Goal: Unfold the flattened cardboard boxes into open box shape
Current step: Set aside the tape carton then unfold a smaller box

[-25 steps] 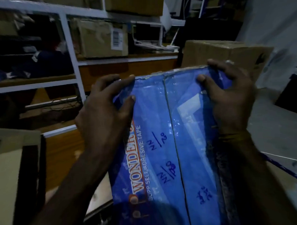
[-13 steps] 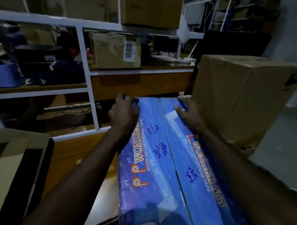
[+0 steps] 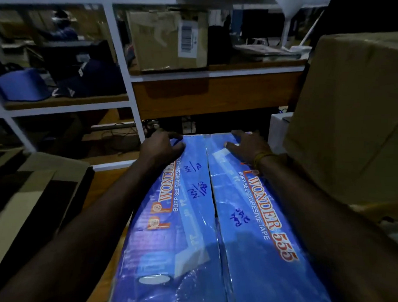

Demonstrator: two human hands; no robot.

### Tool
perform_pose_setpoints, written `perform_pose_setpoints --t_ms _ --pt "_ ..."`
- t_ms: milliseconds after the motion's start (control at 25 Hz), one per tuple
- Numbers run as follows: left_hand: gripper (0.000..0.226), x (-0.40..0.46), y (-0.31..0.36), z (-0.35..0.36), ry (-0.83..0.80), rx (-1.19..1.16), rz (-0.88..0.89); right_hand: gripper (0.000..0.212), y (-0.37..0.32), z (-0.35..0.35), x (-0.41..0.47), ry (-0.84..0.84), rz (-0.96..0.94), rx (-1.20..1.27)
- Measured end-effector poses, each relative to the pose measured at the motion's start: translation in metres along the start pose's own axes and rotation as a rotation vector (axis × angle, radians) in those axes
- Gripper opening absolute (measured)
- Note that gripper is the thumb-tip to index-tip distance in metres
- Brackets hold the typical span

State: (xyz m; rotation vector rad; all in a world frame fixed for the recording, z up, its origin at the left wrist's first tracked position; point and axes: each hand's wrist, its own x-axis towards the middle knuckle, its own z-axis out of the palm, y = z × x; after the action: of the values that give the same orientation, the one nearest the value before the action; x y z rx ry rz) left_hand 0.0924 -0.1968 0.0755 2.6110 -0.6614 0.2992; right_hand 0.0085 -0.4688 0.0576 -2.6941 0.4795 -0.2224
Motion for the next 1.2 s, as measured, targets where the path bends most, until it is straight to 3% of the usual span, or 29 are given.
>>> perform_pose_setpoints --t_ms 160,480,840,1000,1200 --pt "0.043 0.013 0.001 -0.004 0.001 0.022 -0.038 0.074 -0.01 -0.005 0.011 -0.028 -0.013 0.02" --pt "0.058 0.001 0.02 0.008 -0.286 0.237 -0.168 0.068 -0.029 -0.014 -0.018 -0.161 0.024 -0.109" --pt "0.055 -0.086 0.047 -0.023 -0.318 0.274 -0.102 0.063 -0.055 -0.016 -0.108 -0.249 0.012 -0.272" --pt "0.052 -0.138 0.069 -0.043 -0.351 0.306 -0.091 0.06 -0.065 -0.019 -0.169 -0.213 0.017 -0.298" --pt "0.046 -0.206 0.089 -0.052 -0.322 0.252 0.066 0.055 -0.076 -0.026 -0.248 -0.158 -0.009 -0.237"
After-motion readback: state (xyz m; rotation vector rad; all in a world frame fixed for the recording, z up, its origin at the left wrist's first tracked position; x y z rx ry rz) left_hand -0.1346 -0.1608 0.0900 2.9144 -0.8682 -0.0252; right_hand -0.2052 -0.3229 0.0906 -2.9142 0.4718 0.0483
